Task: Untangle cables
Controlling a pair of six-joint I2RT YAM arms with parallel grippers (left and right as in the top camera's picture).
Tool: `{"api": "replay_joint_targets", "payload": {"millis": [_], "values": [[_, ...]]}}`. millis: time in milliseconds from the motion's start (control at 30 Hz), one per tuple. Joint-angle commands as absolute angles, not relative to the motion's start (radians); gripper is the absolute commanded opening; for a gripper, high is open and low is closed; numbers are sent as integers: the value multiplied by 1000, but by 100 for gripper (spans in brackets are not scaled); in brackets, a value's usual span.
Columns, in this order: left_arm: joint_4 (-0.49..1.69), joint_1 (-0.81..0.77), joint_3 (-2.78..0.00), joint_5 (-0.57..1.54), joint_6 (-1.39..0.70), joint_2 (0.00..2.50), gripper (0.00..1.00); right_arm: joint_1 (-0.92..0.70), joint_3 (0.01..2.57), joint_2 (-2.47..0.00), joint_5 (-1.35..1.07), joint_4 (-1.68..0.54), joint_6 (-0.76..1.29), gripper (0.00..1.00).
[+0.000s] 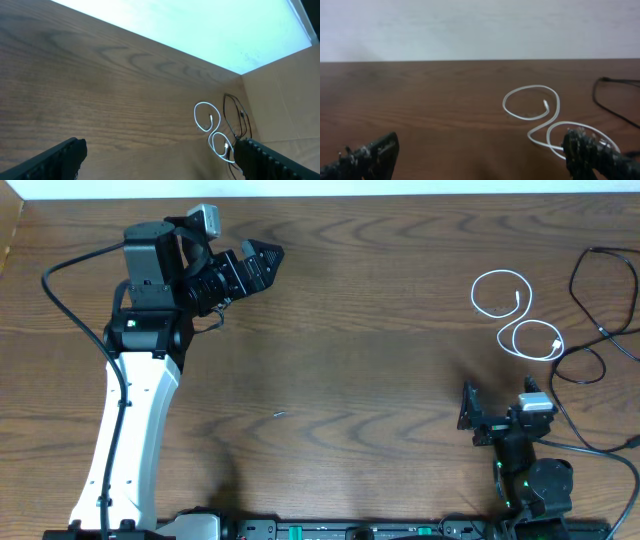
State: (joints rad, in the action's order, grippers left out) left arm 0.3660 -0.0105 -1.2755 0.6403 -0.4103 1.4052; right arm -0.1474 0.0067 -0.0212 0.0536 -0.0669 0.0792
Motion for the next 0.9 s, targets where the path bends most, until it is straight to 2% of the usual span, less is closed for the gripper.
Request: {"api": "replay_joint_targets", "payload": {"millis": [0,567,867], "values": [[366,-12,-1279,635,-397,1413,99,-154,6,-6,12,-72,73,99],[366,-12,-1279,635,-396,1413,99,-154,6,-8,12,-74,73,99],[477,-5,-1279,571,-355,1413,99,-154,6,-8,12,-75,73,99]]}}
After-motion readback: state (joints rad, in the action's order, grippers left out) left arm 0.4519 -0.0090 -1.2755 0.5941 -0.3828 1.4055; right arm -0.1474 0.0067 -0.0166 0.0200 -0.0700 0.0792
